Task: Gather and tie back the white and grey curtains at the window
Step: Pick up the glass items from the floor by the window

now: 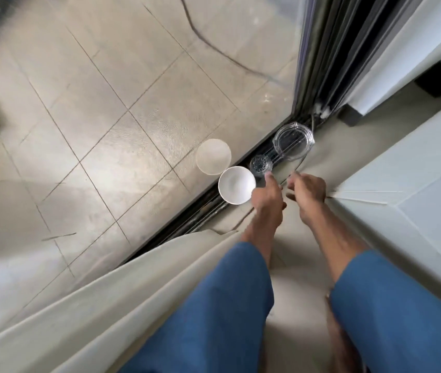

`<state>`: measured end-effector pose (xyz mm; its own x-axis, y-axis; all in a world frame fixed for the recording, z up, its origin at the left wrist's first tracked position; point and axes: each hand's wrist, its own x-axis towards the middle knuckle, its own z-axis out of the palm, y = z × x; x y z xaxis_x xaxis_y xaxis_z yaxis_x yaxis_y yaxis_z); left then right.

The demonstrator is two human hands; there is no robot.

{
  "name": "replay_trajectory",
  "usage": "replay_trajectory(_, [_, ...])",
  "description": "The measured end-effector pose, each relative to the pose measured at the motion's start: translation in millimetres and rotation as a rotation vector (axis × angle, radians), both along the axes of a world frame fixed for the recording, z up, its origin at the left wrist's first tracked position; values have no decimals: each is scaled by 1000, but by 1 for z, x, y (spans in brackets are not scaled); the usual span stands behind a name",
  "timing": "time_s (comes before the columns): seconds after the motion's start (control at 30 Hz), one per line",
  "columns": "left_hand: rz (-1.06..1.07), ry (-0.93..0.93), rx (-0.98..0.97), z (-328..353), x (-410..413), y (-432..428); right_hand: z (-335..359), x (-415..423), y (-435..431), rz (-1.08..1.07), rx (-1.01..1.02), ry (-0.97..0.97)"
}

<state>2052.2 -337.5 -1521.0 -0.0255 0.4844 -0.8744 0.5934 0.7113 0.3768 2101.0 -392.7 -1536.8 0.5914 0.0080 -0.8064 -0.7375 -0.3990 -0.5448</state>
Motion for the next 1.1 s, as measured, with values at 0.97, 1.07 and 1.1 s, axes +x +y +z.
replay_trajectory(0.97, [226,-184,-239,105,-35,4,101,-27,6,-237,-61,146])
replay_trajectory(1.07, [168,-141,-237,179,-71,-8,170,-50,-16,-156,-66,184])
replay_trajectory(1.1, [141,-103,-209,202,-82,-13,188,-57,-28,-103,-57,178])
